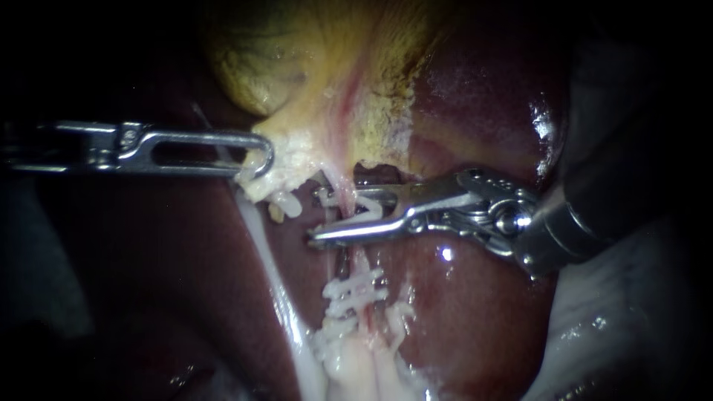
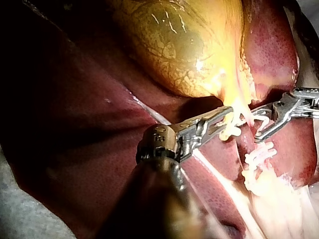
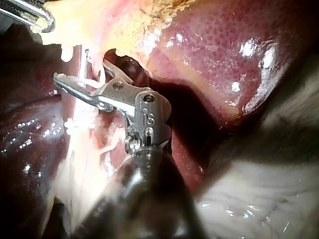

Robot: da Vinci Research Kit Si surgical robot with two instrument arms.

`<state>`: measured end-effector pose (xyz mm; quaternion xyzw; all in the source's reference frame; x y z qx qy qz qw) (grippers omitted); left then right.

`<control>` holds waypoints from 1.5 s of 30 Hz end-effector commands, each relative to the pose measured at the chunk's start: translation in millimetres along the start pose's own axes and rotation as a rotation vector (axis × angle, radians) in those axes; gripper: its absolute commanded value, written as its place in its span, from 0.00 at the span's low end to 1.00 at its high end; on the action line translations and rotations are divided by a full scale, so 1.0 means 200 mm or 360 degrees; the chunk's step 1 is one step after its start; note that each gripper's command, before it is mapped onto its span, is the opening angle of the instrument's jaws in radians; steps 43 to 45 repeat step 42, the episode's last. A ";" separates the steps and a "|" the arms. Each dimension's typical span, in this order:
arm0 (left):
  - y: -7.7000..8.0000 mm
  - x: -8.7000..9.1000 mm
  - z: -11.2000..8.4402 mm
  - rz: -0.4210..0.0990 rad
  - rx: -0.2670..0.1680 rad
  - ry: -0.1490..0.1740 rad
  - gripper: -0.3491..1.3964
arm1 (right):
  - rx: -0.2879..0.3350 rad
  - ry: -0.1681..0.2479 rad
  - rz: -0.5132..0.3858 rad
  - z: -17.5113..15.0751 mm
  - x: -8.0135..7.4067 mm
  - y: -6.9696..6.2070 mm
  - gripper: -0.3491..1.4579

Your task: Clipping third clip right tube

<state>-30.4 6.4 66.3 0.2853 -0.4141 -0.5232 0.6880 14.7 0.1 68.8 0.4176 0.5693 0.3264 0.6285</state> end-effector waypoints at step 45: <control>0.004 0.000 0.000 0.0003 0.0003 0.0002 0.00 | -0.0051 -0.0006 0.0212 -0.003 0.003 -0.002 0.00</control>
